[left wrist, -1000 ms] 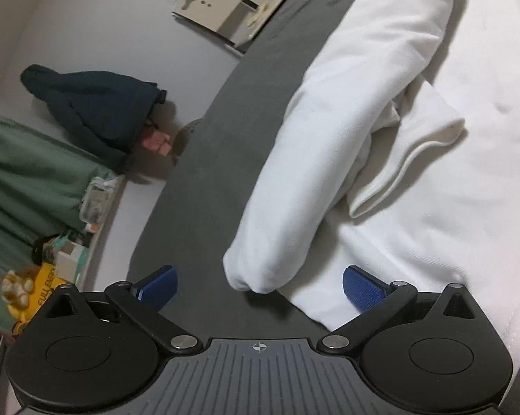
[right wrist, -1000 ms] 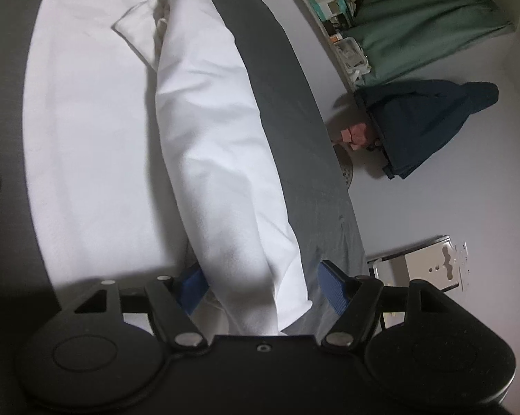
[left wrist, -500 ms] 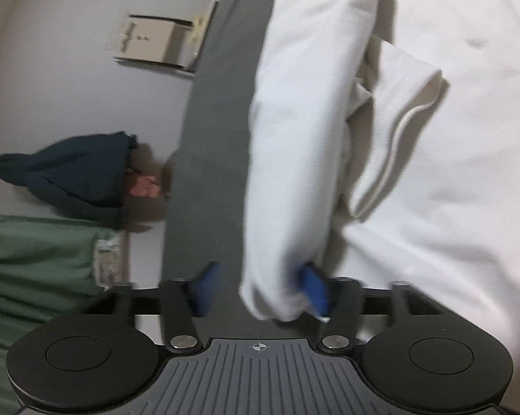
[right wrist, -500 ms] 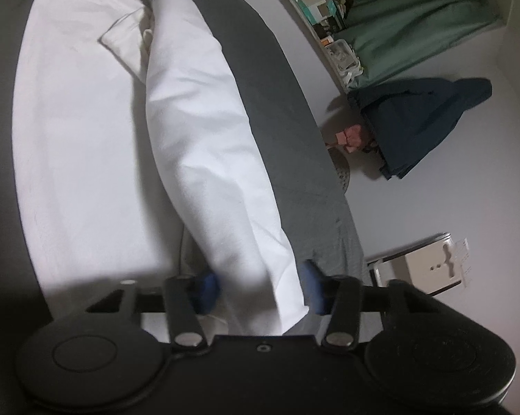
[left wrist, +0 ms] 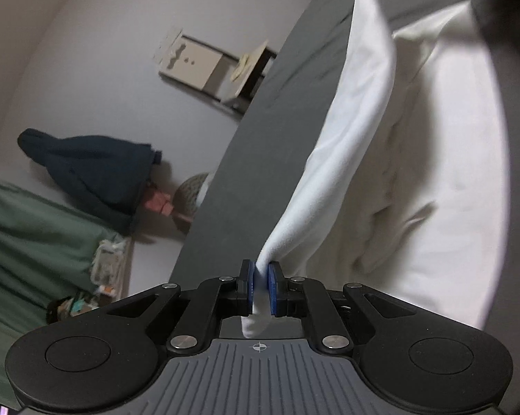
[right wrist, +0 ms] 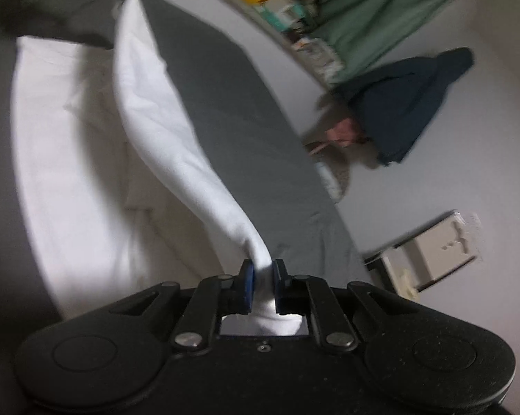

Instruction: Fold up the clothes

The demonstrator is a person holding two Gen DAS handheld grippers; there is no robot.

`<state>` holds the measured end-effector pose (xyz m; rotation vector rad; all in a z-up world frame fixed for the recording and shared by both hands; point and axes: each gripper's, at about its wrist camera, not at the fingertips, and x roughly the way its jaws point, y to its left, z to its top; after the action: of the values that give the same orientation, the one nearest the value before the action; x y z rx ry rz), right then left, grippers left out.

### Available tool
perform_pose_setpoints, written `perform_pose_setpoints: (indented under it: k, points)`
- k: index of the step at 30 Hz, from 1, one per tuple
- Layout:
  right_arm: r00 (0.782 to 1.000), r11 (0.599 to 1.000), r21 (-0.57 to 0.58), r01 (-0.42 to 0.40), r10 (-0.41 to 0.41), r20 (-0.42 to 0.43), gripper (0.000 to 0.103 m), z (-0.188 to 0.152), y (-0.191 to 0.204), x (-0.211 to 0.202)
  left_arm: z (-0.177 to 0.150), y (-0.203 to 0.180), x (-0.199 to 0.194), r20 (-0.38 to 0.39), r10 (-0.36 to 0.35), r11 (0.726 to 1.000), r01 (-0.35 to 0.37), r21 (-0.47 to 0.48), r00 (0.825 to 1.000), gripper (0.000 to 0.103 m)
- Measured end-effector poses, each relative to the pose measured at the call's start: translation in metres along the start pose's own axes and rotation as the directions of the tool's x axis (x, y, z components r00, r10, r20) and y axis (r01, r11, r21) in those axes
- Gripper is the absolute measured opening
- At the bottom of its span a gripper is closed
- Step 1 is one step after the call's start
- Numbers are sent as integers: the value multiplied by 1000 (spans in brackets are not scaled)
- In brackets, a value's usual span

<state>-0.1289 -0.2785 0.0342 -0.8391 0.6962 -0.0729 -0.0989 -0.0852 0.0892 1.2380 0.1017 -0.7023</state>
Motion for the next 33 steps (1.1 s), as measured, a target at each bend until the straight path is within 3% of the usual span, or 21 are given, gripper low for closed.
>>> perform_pose_setpoints:
  k: [3,8,10,11,12,13,14,15,16,17,20,25,28,30,33]
  points:
    - [995,992,-95,-85,80,-54,1,-8,12,-6,-6,-7,-11,-2,-52,998,52,16,999,5]
    - [982,971,-168,-172,155,-112,2,-15,28,0,-22,-21,-3,-48,-115,993,115,14,992,6]
    - [980,955,-231,-185,160,-122,8,-12,38,5,-24,-37,-3,-95,-103,992,109,63,990,7]
    - [980,946,-264,-189,163,-118,22,-11,46,5,-24,-41,2,-118,-104,990,115,87,988,12]
    - [980,940,-282,-192,166,-112,35,-9,54,5,-24,-46,6,-139,-106,987,121,109,985,20]
    - [980,936,-294,-194,171,-102,38,-6,58,9,-24,-49,10,-150,-118,985,135,107,982,26]
    - [980,932,-306,-195,172,-100,43,-5,65,11,-25,-50,14,-152,-120,985,137,103,981,50]
    - [980,928,-318,-196,173,-97,45,-4,72,14,-26,-52,17,-153,-121,985,137,100,981,86]
    - [981,923,-333,-191,168,-97,46,-3,79,17,-27,-56,19,-137,-103,986,119,118,985,98]
    - [984,918,-357,-173,147,-100,48,-3,87,21,-28,-59,21,-120,-85,985,101,137,989,102]
    - [993,905,-411,-106,72,-99,53,-5,103,33,-28,-69,25,-105,-73,973,94,209,992,102]
    - [996,906,-417,-65,31,-87,59,-7,110,41,-25,-71,39,-118,-40,964,70,257,992,102]
    - [998,908,-417,-28,2,-62,60,-7,110,42,-25,-71,47,-132,-40,958,76,277,990,94]
    - [999,919,-394,20,-30,-19,59,-6,108,42,-26,-74,53,-137,-44,945,86,316,990,74]
    - [999,923,-383,43,-49,-7,59,-3,108,44,-30,-83,54,-129,-55,918,101,383,990,70]
